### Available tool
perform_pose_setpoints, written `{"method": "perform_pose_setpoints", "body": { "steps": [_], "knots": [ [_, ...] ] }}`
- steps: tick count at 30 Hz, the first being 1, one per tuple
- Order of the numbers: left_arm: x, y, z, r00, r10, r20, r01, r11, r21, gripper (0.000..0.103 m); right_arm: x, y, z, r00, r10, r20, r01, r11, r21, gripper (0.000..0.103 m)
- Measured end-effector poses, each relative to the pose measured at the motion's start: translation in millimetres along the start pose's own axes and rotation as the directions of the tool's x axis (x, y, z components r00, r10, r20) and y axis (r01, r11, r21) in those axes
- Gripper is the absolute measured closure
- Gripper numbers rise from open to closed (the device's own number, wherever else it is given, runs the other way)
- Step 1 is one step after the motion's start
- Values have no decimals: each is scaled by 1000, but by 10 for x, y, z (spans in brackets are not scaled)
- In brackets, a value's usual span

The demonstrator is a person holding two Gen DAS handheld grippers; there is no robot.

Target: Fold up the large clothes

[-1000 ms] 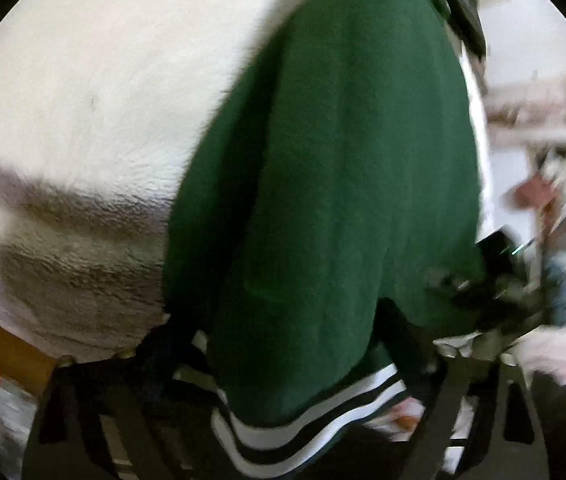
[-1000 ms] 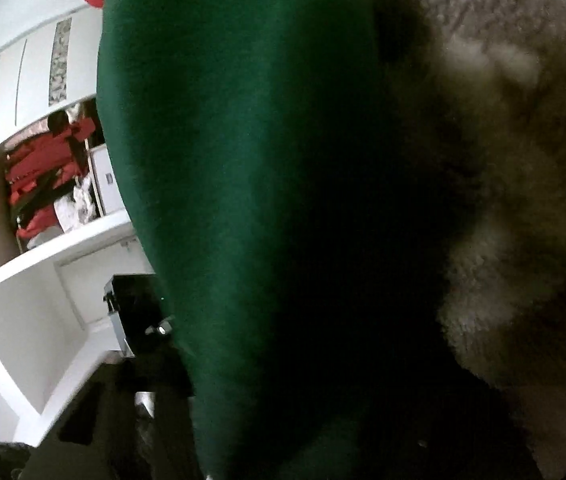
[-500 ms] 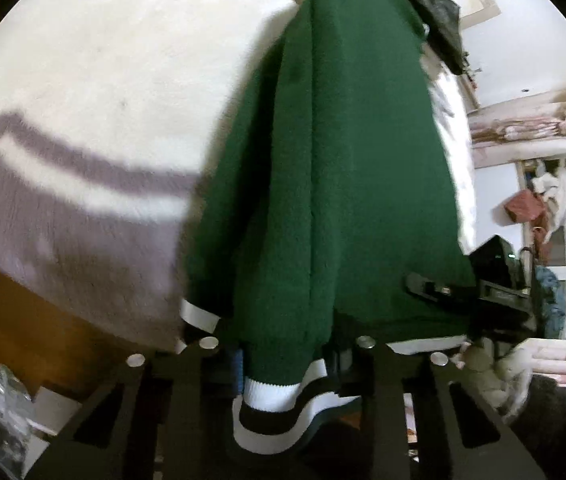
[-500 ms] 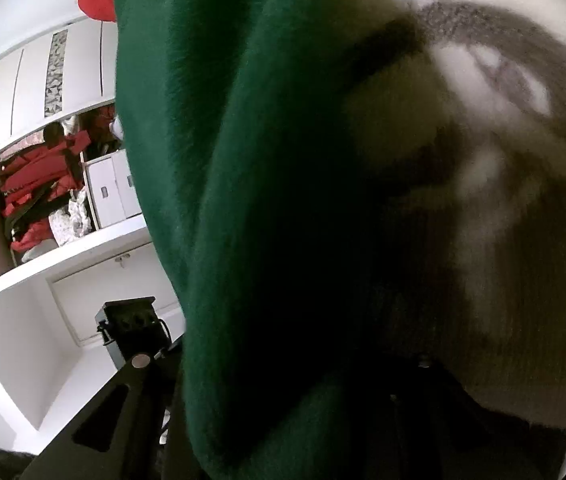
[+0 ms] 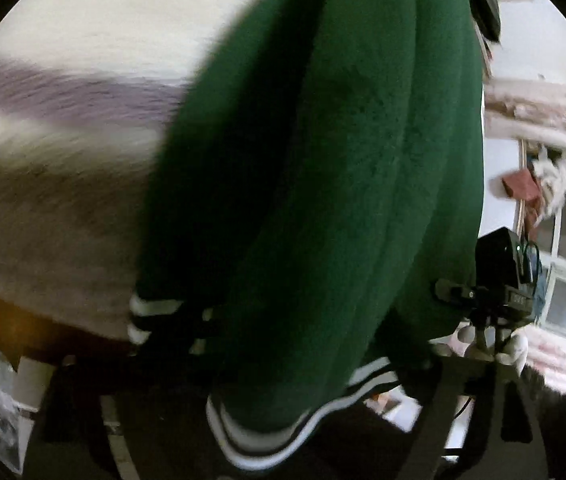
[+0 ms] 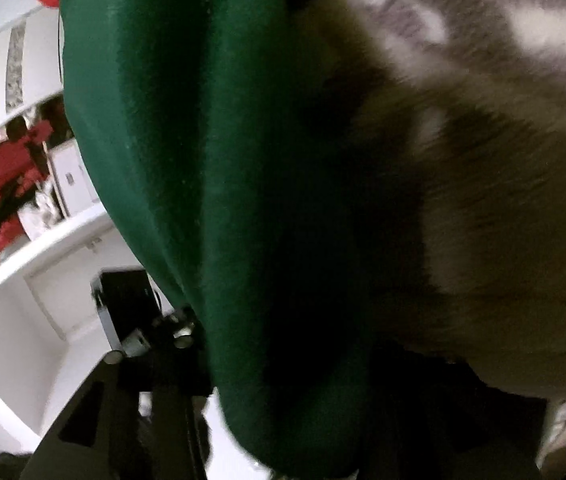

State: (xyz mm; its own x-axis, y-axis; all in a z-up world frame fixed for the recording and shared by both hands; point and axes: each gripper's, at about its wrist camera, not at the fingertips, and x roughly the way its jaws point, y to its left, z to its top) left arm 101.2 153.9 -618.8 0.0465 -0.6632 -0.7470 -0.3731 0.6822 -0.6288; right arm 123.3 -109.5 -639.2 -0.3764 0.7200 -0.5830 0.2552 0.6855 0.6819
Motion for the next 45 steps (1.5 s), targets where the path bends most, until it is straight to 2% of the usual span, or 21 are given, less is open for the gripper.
{"method": "perform_pose_setpoints", "body": {
  "steps": [1, 3, 5, 7, 9, 11, 14, 15, 17, 18, 19, 20, 21, 24, 27, 30, 31, 35, 39, 42, 45],
  "knots": [
    [30, -2, 29, 1000, -7, -17, 7, 1000, 7, 1, -14, -18, -6, 1000, 4, -5, -4, 1000, -1, 51],
    [93, -14, 98, 998, 6, -57, -5, 1000, 7, 0, -45, -70, -7, 1000, 0, -7, 0, 1000, 3, 47],
    [115, 10, 164, 996, 4, -84, -7, 1000, -28, 0, -59, -104, -2, 1000, 9, -7, -9, 1000, 8, 46],
    [108, 90, 222, 995, -32, -98, 24, 997, -77, 0, -48, -109, 2, 1000, 18, -11, -18, 1000, 8, 45],
    [46, 171, 202, 996, -65, -68, 56, 991, -123, 0, -23, -111, 12, 999, 28, -23, -28, 1000, 0, 42],
    [-13, 152, 112, 999, -45, -20, 42, 993, -108, 1, -30, -208, -29, 999, 36, -40, -37, 999, -12, 41],
    [-118, -58, -103, 993, 92, 71, -94, 995, 24, 22, 46, -223, 12, 998, 43, -55, -44, 999, -31, 39],
    [-176, -105, -178, 988, 113, 107, -119, 992, 49, 36, 73, -186, 19, 997, 47, -54, -49, 998, -48, 39],
    [-329, -109, -282, 981, 111, 161, -120, 991, 50, 51, 101, -115, -6, 998, 36, -45, -40, 995, -90, 39],
    [-387, -95, -315, 979, 106, 175, -115, 992, 42, 60, 105, -77, -36, 999, 36, -39, -40, 992, -117, 48],
    [-453, -74, -348, 977, 98, 189, -104, 994, 27, 64, 113, -64, -63, 999, 36, -34, -40, 991, -124, 62],
    [-513, -68, -381, 976, 87, 199, -93, 996, 18, 69, 111, -76, -82, 998, 57, -24, -59, 993, -106, 65],
    [-548, -99, -422, 975, 86, 206, -91, 996, 17, 72, 121, -57, -91, 997, 70, -14, -71, 993, -93, 71],
    [-686, -223, -528, 972, 78, 220, -83, 996, 12, 77, 86, -18, -187, 995, 97, 19, -96, 994, -49, 77],
    [-865, -310, -588, 972, 55, 228, -57, 998, 6, 78, -53, 95, -308, 989, 140, 40, -140, 990, -20, 80],
    [-924, -613, -466, 971, 32, 238, -33, 999, -2, 78, -270, 274, -409, 981, 186, 52, -185, 983, -18, 81],
    [-1040, -547, -472, 971, 21, 238, -19, 1000, -12, 78, -351, 370, -434, 977, 206, 53, -205, 979, -20, 81],
    [-1304, -817, -200, 964, -50, 260, 62, 997, -38, 78, -735, 663, -446, 955, 290, 65, -291, 957, 3, 81],
    [-1543, -1204, 353, 941, -119, 316, 125, 992, 2, 78, -1149, 1120, -285, 923, 371, 103, -372, 928, -13, 82],
    [-1649, -1570, 925, 923, -128, 364, 104, 991, 85, 78, -1456, 1463, 42, 896, 421, 143, -421, 907, -33, 82],
    [-1607, -1848, 1554, 913, -106, 394, 44, 986, 163, 77, -1710, 1864, 532, 889, 417, 187, -411, 909, -73, 82]
  ]
}}
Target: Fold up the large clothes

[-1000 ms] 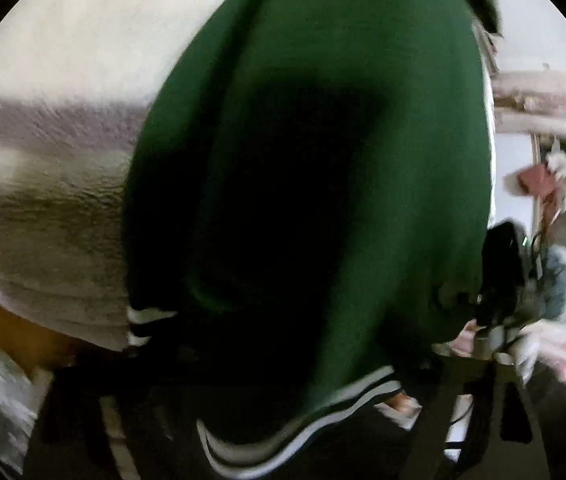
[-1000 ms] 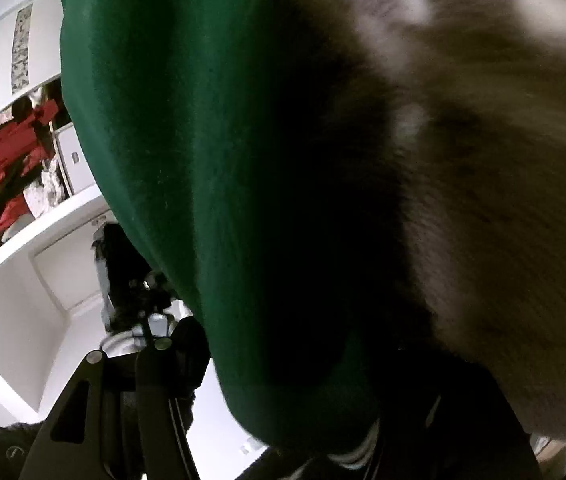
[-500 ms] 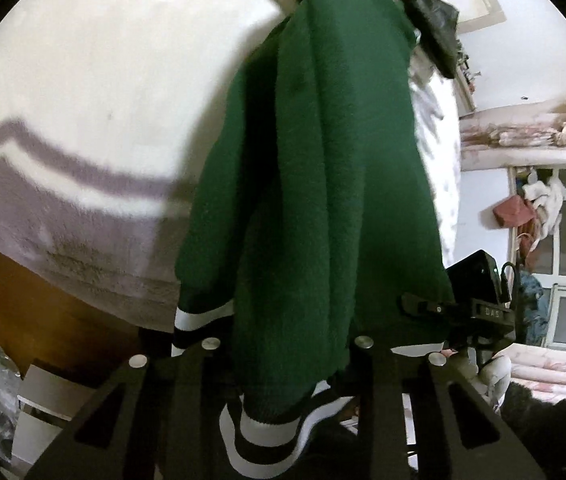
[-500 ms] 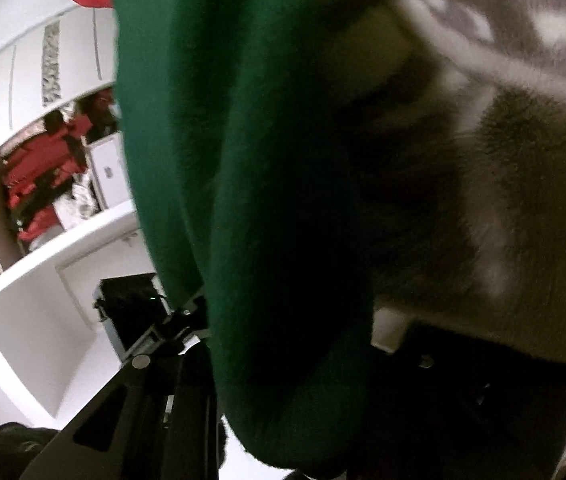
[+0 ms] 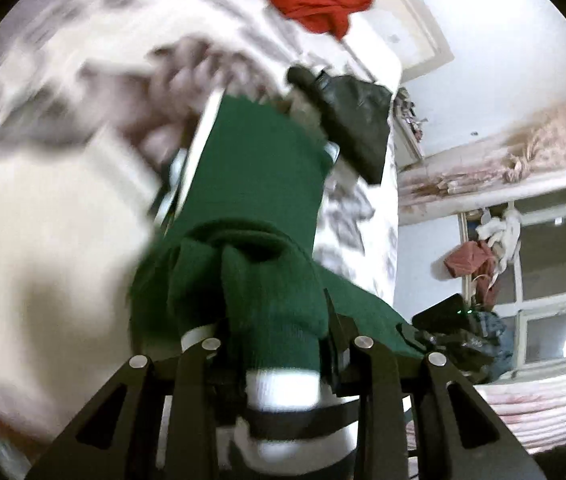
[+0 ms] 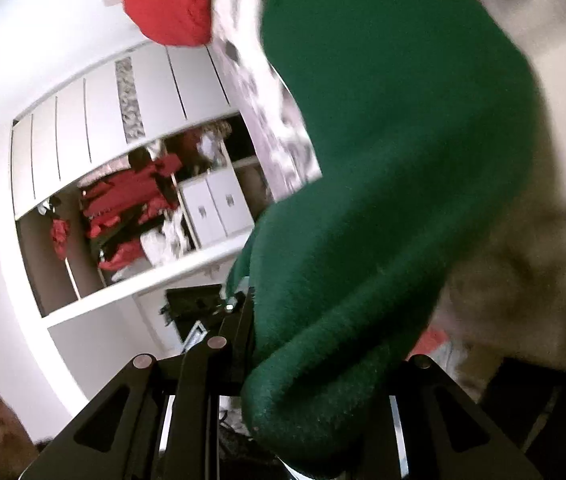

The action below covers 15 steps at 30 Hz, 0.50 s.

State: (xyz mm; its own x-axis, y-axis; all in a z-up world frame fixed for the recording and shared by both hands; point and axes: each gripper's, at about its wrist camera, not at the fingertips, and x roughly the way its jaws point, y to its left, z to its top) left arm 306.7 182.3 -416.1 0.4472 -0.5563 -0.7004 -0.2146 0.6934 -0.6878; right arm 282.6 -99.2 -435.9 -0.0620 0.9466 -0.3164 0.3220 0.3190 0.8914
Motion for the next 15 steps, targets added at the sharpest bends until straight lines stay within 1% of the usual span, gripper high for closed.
{"method": "perform_pose_setpoints", "body": {
  "steps": [1, 2, 3, 4, 5, 7, 8, 9, 10, 11, 12, 13, 14, 15],
  "knots": [
    [81, 10, 170, 1000, 12, 3, -12, 1000, 15, 77, -45, 91, 225, 999, -12, 33, 12, 1000, 1, 82],
    [263, -16, 396, 1000, 12, 0, -12, 999, 32, 77, 98, 275, 408, 998, -21, 52, 21, 1000, 1, 82],
    [394, -32, 528, 1000, 15, -11, -14, 999, 43, 77, 170, 399, 654, 998, -31, 56, 32, 999, -6, 82],
    [572, 3, 712, 999, 32, -32, -31, 998, 48, 77, 169, 460, 887, 996, -53, 78, 52, 999, 8, 82],
    [615, 62, 814, 998, 40, -53, -38, 998, 48, 77, 179, 490, 1154, 993, -76, 90, 73, 997, 35, 82],
    [887, 112, 1093, 990, 75, -120, -69, 996, 52, 77, 191, 449, 1541, 989, -121, 81, 116, 991, 66, 81],
    [1022, 158, 1212, 982, 97, -164, -92, 995, 40, 77, 213, 424, 1782, 986, -151, 72, 142, 983, 113, 81],
    [1111, 189, 1312, 973, 106, -203, -104, 994, 22, 76, 213, 356, 1929, 985, -163, 56, 154, 979, 134, 77],
    [1188, 228, 1403, 967, 112, -229, -112, 994, 14, 76, 235, 331, 2101, 983, -178, 36, 170, 972, 163, 73],
    [1203, 227, 1474, 966, 115, -231, -114, 993, 18, 75, 243, 334, 2243, 981, -194, 27, 187, 966, 180, 72],
    [1195, 227, 1527, 964, 115, -238, -114, 993, 21, 72, 264, 296, 2295, 980, -197, 21, 190, 964, 188, 66],
    [1178, 224, 1565, 965, 106, -242, -104, 994, 22, 69, 278, 281, 2371, 982, -190, 14, 184, 963, 195, 57],
    [1159, 218, 1600, 966, 90, -241, -87, 996, 23, 60, 267, 333, 2468, 984, -179, 10, 173, 964, 200, 52],
    [1132, 199, 1663, 968, 78, -237, -76, 997, 17, 46, 268, 343, 2516, 985, -172, 11, 166, 965, 204, 42]
  ]
}}
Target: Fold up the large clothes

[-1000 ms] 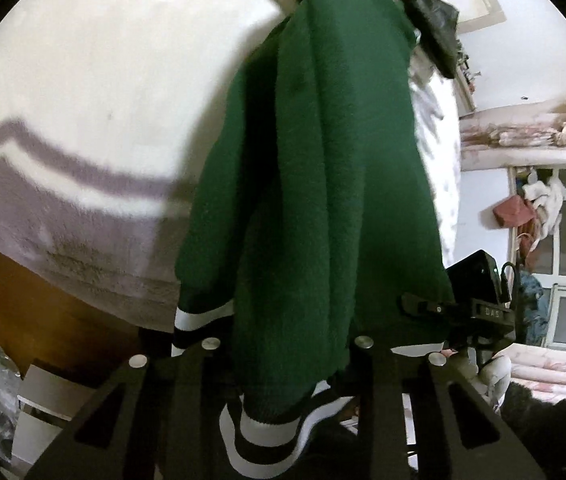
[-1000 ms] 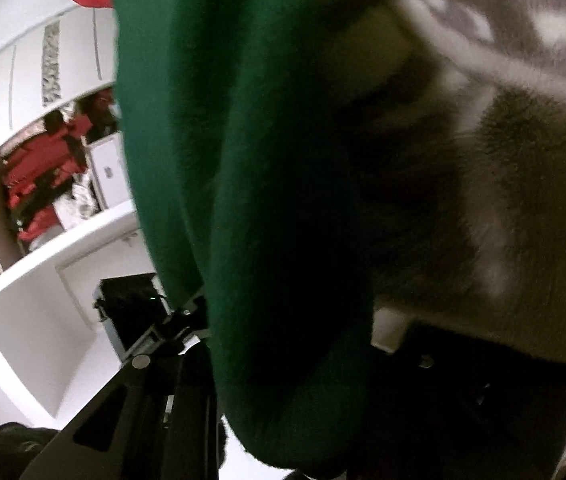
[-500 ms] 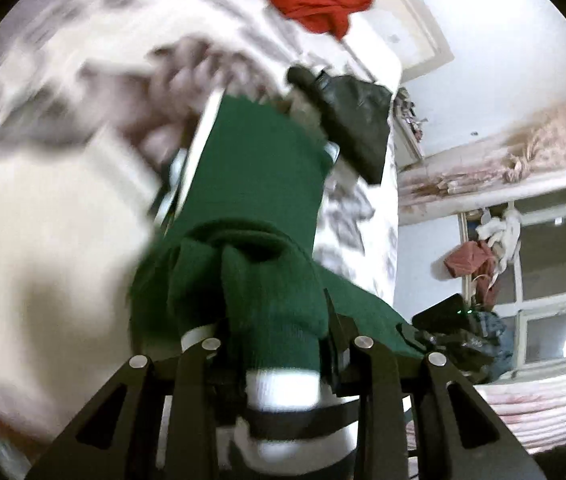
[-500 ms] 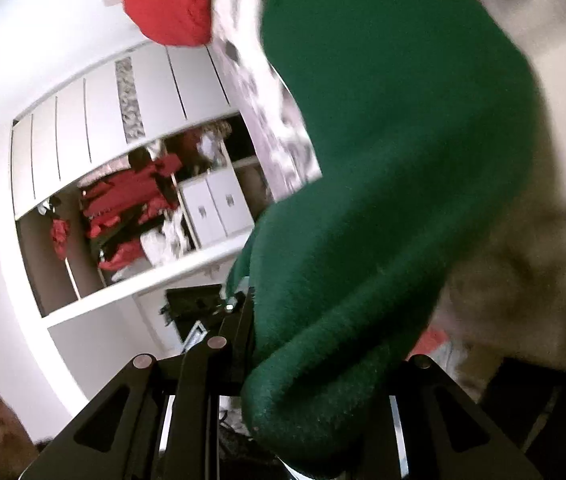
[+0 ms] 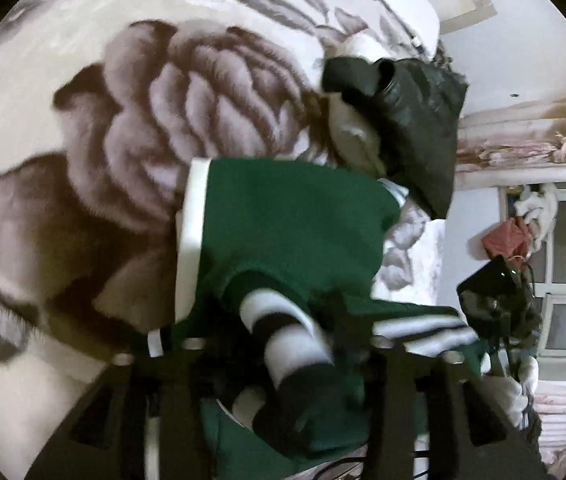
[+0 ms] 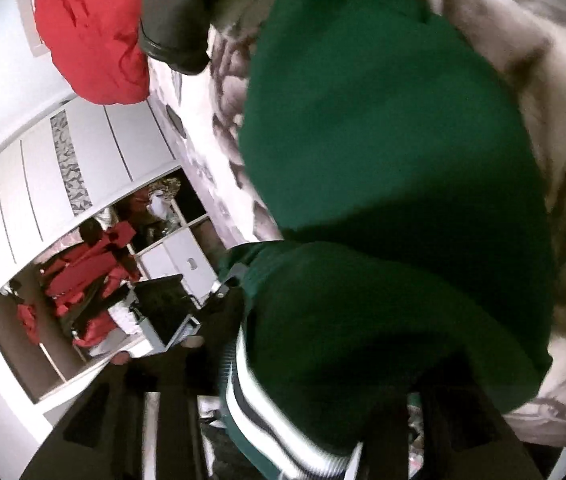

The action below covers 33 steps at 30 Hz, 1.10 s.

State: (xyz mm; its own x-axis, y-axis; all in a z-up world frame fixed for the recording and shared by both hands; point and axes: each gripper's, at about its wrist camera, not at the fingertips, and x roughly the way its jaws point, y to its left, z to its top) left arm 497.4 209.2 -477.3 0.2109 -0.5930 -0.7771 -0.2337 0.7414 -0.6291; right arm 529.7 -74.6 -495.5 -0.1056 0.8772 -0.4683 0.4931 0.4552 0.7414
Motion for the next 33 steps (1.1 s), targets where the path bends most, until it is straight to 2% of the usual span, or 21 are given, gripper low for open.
{"method": "perform_pose_setpoints", "body": {
  "steps": [1, 2, 4, 6, 8, 9, 10, 11, 13, 15, 16, 18, 19, 20, 21, 24, 25, 27, 29, 31, 33],
  "knots": [
    [-19, -1, 33, 1000, -5, 7, 5, 1000, -4, 34, -25, 51, 45, 1000, 8, -2, -8, 1000, 5, 36],
    [-77, -12, 86, 999, 9, 40, -9, 1000, 4, 10, -29, 57, 86, 1000, 8, -1, -8, 1000, 5, 36],
    [-188, -50, 215, 995, 13, 101, -15, 1000, 24, 9, -56, 134, 149, 999, 10, 31, -10, 1000, 1, 35],
    [-272, -55, 338, 991, -3, 136, 1, 1000, 12, 9, -230, 192, 176, 994, 57, 96, -55, 998, -23, 35],
    [-368, -88, 352, 981, 39, 191, -46, 998, 31, 9, -461, 332, 223, 981, 90, 173, -78, 994, -76, 35],
    [-398, -105, 316, 974, 72, 214, -84, 995, 46, 9, -541, 390, 223, 977, 63, 202, -44, 994, -102, 34],
    [-442, -121, 227, 963, 117, 244, -135, 989, 62, 9, -639, 427, 191, 973, 17, 232, 15, 991, -134, 32],
    [-472, -115, 132, 951, 149, 272, -175, 982, 73, 9, -726, 480, 131, 963, -57, 262, 107, 978, -180, 31],
    [-517, -55, -150, 922, 214, 323, -251, 965, 76, 9, -776, 487, 11, 947, -166, 276, 236, 940, -246, 26],
    [-509, 100, -508, 880, 310, 359, -348, 936, 45, 9, -764, 320, -133, 931, -265, 251, 335, 895, -295, 22],
    [-494, 221, -758, 849, 375, 372, -409, 912, 14, 9, -739, 203, -188, 922, -309, 233, 372, 875, -311, 21],
    [-387, 517, -1218, 815, 466, 344, -479, 876, -54, 9, -712, -72, -279, 907, -367, 209, 419, 844, -334, 18],
    [-311, 678, -1436, 803, 506, 316, -505, 858, -90, 9, -678, -225, -283, 895, -398, 201, 445, 826, -346, 17],
    [-231, 821, -1614, 803, 525, 284, -514, 850, -118, 9, -637, -353, -279, 888, -415, 199, 460, 812, -358, 16],
    [-107, 1017, -1840, 810, 537, 236, -510, 844, -166, 9, -605, -465, -274, 886, -418, 200, 463, 806, -368, 16],
    [180, 1413, -2268, 816, 553, 167, -494, 818, -294, 9, -500, -690, -63, 896, -399, 193, 443, 801, -402, 15],
    [245, 1464, -2354, 802, 568, 185, -499, 807, -315, 9, -459, -728, 55, 905, -383, 188, 426, 802, -419, 14],
    [321, 1402, -2396, 758, 604, 245, -533, 791, -300, 4, -358, -764, 301, 920, -350, 177, 391, 795, -464, 12],
    [443, 1365, -2327, 712, 660, 238, -587, 747, -312, 0, -230, -805, 576, 929, -340, 144, 367, 795, -483, 9],
    [497, 1367, -2275, 684, 684, 253, -603, 725, -332, 0, -82, -845, 798, 945, -317, 83, 315, 807, -500, 4],
    [490, 1385, -2239, 672, 687, 277, -586, 722, -368, 0, 64, -837, 970, 954, -297, 37, 273, 809, -521, 0]
  ]
}}
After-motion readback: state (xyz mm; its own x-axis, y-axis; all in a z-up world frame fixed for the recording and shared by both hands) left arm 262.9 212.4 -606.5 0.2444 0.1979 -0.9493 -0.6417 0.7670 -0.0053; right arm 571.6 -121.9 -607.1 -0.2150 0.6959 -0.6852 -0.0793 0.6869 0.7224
